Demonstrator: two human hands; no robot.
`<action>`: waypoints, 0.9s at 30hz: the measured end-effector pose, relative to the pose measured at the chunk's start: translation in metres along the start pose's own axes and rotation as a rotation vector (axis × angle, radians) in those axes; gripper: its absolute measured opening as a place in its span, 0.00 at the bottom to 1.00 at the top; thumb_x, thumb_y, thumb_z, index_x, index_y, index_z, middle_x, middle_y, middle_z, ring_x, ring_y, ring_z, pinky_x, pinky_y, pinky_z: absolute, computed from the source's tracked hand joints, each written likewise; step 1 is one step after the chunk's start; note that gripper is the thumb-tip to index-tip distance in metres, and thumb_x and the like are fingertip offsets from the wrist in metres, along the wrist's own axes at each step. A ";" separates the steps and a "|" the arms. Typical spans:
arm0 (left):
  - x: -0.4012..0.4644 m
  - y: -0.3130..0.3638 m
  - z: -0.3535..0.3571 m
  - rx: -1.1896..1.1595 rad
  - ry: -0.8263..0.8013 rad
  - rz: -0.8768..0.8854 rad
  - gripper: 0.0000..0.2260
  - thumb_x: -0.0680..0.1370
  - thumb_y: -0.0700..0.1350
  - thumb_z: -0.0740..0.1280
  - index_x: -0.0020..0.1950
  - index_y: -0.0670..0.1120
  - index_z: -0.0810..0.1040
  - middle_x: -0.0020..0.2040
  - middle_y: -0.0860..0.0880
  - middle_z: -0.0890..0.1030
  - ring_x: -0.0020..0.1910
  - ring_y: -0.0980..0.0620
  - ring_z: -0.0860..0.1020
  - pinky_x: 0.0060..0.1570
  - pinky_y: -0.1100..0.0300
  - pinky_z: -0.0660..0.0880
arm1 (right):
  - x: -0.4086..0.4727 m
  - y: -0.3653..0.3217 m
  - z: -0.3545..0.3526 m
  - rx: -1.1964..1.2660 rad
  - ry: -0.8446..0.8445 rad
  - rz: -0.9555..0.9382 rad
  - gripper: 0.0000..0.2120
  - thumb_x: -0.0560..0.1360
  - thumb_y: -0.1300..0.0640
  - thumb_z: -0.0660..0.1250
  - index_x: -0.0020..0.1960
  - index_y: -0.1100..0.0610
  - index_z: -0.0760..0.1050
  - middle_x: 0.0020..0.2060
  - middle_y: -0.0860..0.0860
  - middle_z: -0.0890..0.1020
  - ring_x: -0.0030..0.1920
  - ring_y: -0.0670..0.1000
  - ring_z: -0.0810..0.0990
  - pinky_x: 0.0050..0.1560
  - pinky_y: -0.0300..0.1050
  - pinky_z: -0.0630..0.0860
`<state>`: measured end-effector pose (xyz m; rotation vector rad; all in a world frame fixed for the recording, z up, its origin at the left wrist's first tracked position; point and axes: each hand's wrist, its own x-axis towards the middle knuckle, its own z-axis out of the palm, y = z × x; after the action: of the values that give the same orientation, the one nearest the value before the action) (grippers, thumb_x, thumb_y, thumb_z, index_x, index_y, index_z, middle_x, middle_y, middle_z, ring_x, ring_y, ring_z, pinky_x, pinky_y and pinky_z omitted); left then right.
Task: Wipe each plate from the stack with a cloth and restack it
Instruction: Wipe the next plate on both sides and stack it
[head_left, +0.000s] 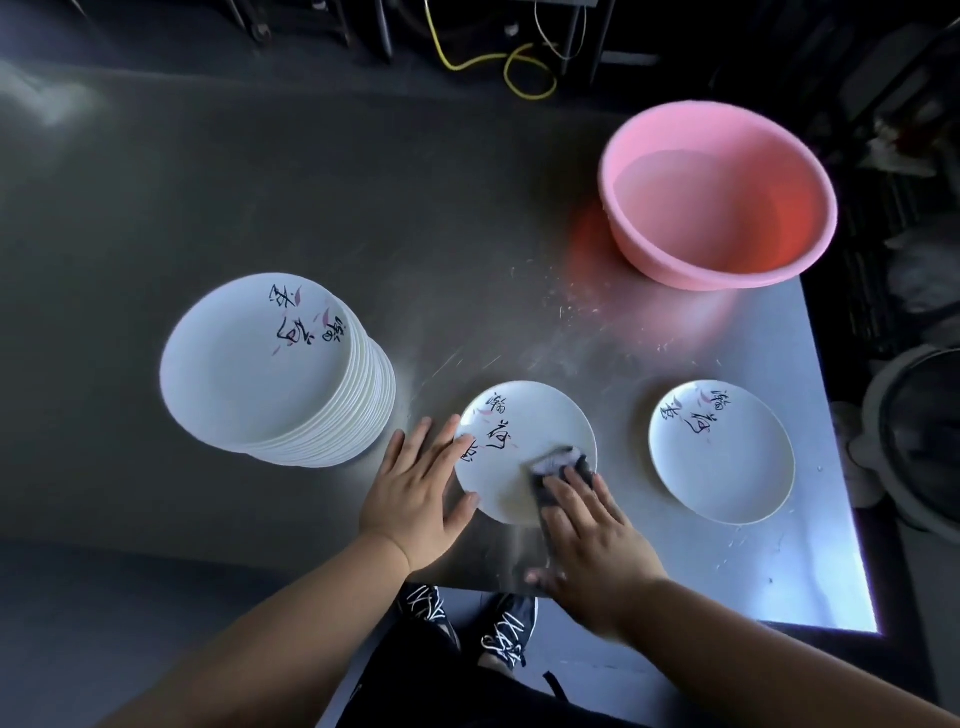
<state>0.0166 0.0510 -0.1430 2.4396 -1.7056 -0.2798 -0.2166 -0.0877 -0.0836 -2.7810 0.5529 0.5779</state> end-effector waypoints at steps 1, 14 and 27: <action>0.000 0.000 0.000 -0.004 0.009 0.006 0.30 0.81 0.62 0.59 0.81 0.52 0.66 0.84 0.54 0.59 0.83 0.42 0.58 0.80 0.38 0.56 | -0.001 0.007 0.003 -0.021 0.014 -0.015 0.35 0.76 0.29 0.59 0.62 0.60 0.79 0.72 0.61 0.76 0.77 0.65 0.70 0.77 0.62 0.56; 0.001 0.000 -0.002 -0.017 0.015 0.019 0.29 0.80 0.59 0.60 0.81 0.51 0.67 0.84 0.52 0.61 0.83 0.40 0.59 0.79 0.36 0.56 | 0.098 0.070 -0.048 -0.234 -0.039 -0.250 0.43 0.78 0.28 0.39 0.85 0.51 0.34 0.83 0.45 0.35 0.82 0.51 0.30 0.82 0.52 0.37; 0.001 -0.002 0.002 0.050 -0.018 0.006 0.31 0.82 0.67 0.57 0.81 0.53 0.65 0.85 0.51 0.56 0.84 0.42 0.56 0.81 0.38 0.53 | 0.062 0.044 -0.046 0.000 0.057 0.093 0.44 0.78 0.29 0.46 0.86 0.53 0.49 0.85 0.46 0.49 0.84 0.55 0.49 0.78 0.56 0.65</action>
<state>0.0186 0.0507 -0.1460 2.4734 -1.7477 -0.2619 -0.1667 -0.1609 -0.0761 -2.7914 0.6970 0.5183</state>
